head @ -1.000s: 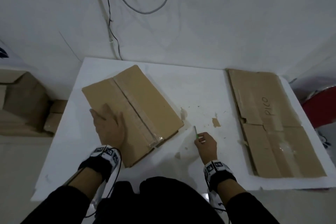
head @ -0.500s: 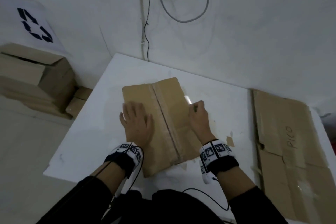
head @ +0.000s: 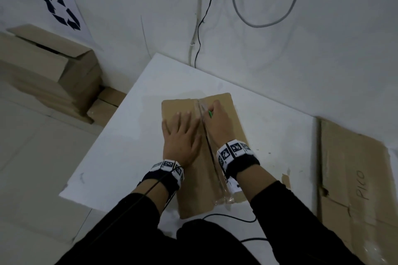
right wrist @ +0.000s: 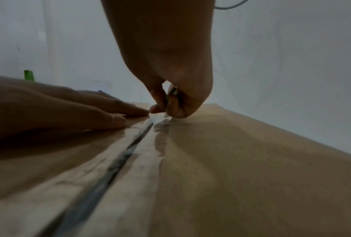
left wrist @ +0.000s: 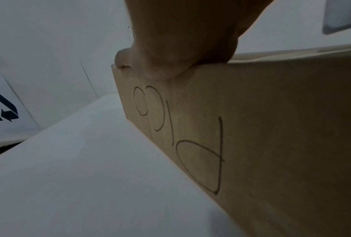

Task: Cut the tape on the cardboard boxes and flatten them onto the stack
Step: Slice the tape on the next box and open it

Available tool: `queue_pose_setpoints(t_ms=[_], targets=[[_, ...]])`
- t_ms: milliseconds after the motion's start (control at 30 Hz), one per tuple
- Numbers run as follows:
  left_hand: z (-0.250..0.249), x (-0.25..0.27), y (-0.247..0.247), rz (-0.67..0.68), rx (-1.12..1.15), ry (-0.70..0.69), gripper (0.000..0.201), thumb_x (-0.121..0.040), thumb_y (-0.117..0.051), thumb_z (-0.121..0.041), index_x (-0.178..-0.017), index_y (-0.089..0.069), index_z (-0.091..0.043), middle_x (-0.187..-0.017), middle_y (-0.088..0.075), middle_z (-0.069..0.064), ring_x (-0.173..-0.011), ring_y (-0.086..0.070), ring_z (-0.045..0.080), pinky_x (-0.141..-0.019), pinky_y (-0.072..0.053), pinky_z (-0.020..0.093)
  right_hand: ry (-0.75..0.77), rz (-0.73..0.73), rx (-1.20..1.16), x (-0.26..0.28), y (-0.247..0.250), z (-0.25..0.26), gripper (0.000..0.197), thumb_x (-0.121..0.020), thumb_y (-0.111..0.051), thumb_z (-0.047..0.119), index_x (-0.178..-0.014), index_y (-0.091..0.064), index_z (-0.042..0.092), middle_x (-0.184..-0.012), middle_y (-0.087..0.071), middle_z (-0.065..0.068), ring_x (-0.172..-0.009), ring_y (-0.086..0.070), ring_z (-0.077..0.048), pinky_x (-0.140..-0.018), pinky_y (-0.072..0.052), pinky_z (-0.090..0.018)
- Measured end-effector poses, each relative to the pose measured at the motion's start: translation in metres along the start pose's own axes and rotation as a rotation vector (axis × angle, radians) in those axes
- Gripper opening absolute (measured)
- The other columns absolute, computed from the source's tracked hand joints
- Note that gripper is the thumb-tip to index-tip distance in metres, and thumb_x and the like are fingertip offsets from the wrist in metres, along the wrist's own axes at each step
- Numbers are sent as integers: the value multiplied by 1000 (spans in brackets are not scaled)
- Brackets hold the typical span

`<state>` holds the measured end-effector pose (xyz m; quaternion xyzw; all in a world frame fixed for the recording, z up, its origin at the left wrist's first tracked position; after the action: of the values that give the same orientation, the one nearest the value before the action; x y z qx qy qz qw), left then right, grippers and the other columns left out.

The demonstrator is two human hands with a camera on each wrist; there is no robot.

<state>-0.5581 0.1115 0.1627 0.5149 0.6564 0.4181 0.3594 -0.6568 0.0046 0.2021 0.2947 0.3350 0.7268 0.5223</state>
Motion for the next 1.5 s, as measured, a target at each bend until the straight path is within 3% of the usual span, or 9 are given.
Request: queue_pose_setpoints(t_ms=[267,567,867,1033,1200,1300,1367,1433,1500], targets=[[-1,-1,2,-1,21,-2,55,-97,-29,-47,-150,-25,-35,-159,-21,0,-148,-10,30,-112,10,57,48,-45,45,9,-5,3,21,-98,-45,39,-83,-34,28,-74,-54,1,-61,-54,-20,-56,-48,-36],[1,-1,-1,5,40,-10,54,-97,-26,-44,-150,-28,-31,-159,-24,0,-147,-13,30,-112,8,59,111,-44,92,12,-6,9,25,-100,-40,43,-82,-34,27,-72,-51,1,-61,-50,-23,-59,-50,-40],[-2,-1,2,0,60,-28,53,-96,-25,-41,-144,-42,-27,-155,-32,4,-145,-21,34,-111,1,62,68,72,170,19,2,12,19,-98,-41,30,-81,-40,23,-73,-55,0,-65,-53,-24,-62,-48,-35],[-3,0,4,12,18,-17,57,-95,-19,-42,-146,-39,-27,-157,-28,4,-146,-18,33,-111,8,57,27,132,206,58,5,-4,22,-97,-43,20,-76,-39,24,-69,-52,2,-62,-48,-19,-56,-37,-31],[-2,0,2,43,5,-32,58,-93,-22,-39,-147,-37,-24,-156,-29,7,-145,-19,36,-111,0,63,25,167,244,102,13,-22,25,-95,-46,22,-71,-40,26,-63,-52,4,-59,-54,-19,-55,-44,-35],[-3,-1,3,67,10,-19,62,-92,-15,-42,-148,-36,-24,-157,-27,7,-145,-17,35,-111,1,63,-4,154,216,134,18,-31,20,-93,-51,18,-73,-47,16,-59,-48,2,-56,-52,-23,-53,-43,-38],[-3,-1,2,63,17,-18,62,-92,-15,-43,-147,-37,-24,-156,-28,7,-145,-18,36,-111,1,64,-30,148,181,156,22,-38,20,-91,-54,12,-73,-45,11,-56,-39,2,-54,-42,-20,-51,-32,-35],[-3,0,1,53,8,-19,58,-96,-20,-42,-149,-34,-25,-158,-25,6,-146,-15,35,-111,3,63,-70,151,123,179,26,-42,20,-89,-53,5,-72,-44,6,-58,-35,1,-54,-33,-14,-54,-25,-32],[-2,0,-2,57,6,-8,52,-100,-31,-38,-150,-31,-26,-159,-20,4,-147,-9,32,-112,7,62,-132,149,53,202,31,-44,17,-90,-52,3,-75,-44,1,-65,-40,-7,-58,-32,-12,-56,-23,-30]])
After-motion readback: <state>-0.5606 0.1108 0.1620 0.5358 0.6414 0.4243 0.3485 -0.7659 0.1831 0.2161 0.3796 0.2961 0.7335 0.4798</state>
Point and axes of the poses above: each hand's wrist, its own x-axis away from the middle knuckle, its own y-axis out of the back of the hand, z = x × y, the point moved 2 cm from there along -x, towards the middle knuckle
